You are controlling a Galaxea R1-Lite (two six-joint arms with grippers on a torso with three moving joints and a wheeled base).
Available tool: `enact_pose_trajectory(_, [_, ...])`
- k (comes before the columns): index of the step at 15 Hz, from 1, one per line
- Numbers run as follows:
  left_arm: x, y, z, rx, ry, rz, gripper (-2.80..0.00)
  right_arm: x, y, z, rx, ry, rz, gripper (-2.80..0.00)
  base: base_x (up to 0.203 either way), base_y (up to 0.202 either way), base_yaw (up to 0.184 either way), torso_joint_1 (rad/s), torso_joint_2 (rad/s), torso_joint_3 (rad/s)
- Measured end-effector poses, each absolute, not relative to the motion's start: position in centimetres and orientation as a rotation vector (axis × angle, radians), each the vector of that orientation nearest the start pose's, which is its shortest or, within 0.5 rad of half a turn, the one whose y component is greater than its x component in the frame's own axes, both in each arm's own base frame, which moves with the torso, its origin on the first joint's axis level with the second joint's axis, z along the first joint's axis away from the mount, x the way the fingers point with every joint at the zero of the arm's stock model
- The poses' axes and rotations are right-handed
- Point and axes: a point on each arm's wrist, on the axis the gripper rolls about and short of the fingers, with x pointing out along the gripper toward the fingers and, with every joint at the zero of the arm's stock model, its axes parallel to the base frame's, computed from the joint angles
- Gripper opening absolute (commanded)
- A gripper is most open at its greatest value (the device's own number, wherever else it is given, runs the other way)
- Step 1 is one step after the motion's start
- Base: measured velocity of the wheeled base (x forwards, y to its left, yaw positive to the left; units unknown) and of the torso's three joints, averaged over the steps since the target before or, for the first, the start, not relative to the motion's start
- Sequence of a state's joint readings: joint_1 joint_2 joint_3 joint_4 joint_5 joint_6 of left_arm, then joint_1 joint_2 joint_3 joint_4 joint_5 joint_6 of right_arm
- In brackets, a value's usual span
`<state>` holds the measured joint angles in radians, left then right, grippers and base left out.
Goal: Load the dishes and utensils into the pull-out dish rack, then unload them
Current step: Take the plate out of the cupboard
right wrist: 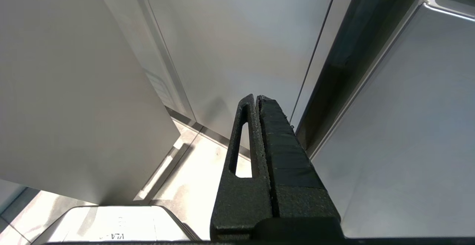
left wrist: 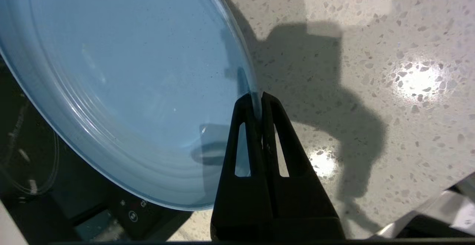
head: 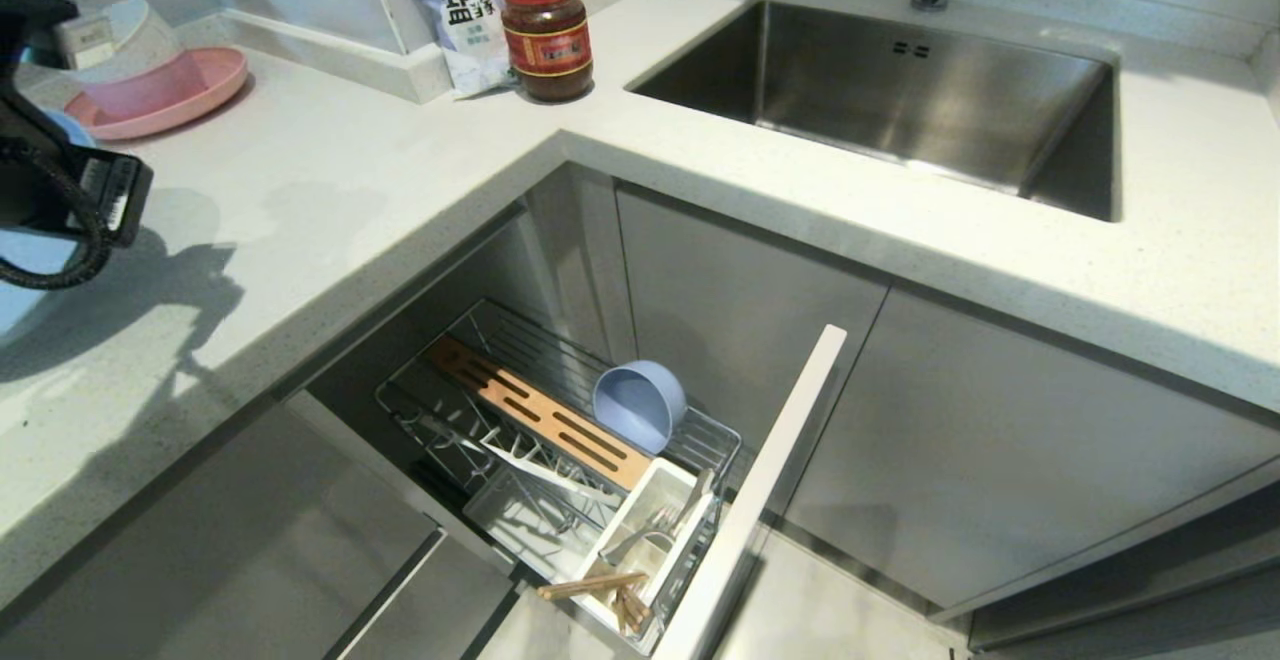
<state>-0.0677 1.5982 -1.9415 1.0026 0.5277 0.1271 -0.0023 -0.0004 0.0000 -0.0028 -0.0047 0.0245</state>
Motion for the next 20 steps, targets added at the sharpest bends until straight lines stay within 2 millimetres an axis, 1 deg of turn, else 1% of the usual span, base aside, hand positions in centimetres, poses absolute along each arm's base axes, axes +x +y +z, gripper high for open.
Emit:
enact_pose_trajectory(9, [24.8,-2.2,35.4,0.363,0.712,0.311,-2.80,-2.3,0.0,7.6,0.024,-0.003,-0.007,-2.80,0.000,0.000,0.000,0.000,0.00,0.000])
enact_pose_trajectory(15, [25.5,-2.5,34.9,0.354,0.729,0.285,-2.80,-2.3,0.0,7.6,0.024,-0.003,-0.007,-2.80,0.000,0.000,0.000,0.000,0.00,0.000])
enact_pose_trajectory(16, [25.5,-2.5,34.9,0.353,0.730,0.286,0.00,-2.3,0.0,7.6,0.024,-0.003,-0.007,-2.80,0.000,0.000,0.000,0.000,0.00,0.000])
enact_pose_trajectory(20, [25.8,-2.5,35.0,0.344,0.706,0.290,0.00,-2.3,0.0,7.6,0.024,-0.003,-0.007,-2.80,0.000,0.000,0.000,0.000,0.00,0.000])
